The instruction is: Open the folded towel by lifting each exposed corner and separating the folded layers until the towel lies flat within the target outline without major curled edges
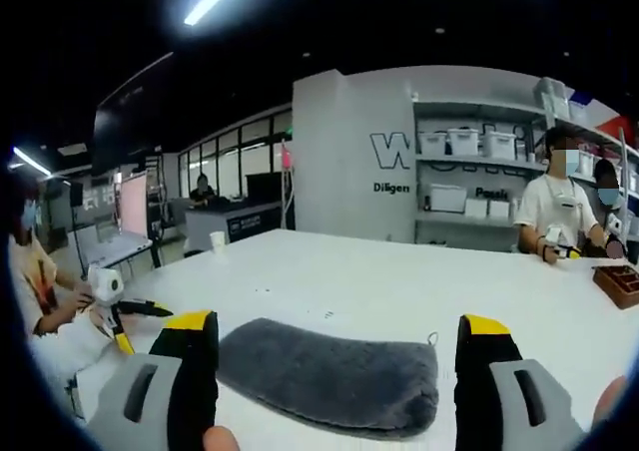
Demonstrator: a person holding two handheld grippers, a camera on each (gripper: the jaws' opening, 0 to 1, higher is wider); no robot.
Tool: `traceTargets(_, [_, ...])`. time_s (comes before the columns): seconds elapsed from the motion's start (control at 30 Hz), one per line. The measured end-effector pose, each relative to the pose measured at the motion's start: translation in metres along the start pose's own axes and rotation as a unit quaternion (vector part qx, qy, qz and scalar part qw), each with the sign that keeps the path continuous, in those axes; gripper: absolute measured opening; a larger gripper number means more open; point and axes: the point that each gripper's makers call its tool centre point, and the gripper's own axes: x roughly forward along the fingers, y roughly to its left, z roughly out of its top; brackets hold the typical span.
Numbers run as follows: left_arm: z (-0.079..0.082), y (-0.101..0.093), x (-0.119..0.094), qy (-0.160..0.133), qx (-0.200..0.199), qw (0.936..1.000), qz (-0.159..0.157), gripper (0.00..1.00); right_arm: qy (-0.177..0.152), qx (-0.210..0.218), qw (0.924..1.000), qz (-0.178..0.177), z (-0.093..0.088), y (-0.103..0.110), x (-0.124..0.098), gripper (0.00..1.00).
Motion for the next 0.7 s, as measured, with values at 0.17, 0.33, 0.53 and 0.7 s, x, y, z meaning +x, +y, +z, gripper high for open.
traceTargets(0.17, [0.005, 0.0, 0.027, 0.005, -0.004, 0.9999, -0.014, 1.0, 0.002, 0.0, 1.0, -0.001, 0.0, -0.002, -0.001, 1.0])
traceTargets(0.33, [0.007, 0.003, 0.055, 0.016, 0.002, 0.9998, -0.013, 1.0, 0.008, 0.0, 0.9999, -0.007, -0.002, -0.006, 0.001, 1.0])
traceTargets(0.53, [0.006, 0.0, 0.085, 0.012, -0.001, 0.9999, -0.009, 0.98, 0.013, -0.001, 0.9999, -0.008, -0.003, -0.007, 0.002, 1.0])
traceTargets(0.7, [-0.002, -0.008, 0.093, 0.016, 0.02, 0.9996, -0.009, 0.89, 0.017, -0.001, 0.9998, -0.007, -0.006, -0.005, 0.003, 1.0])
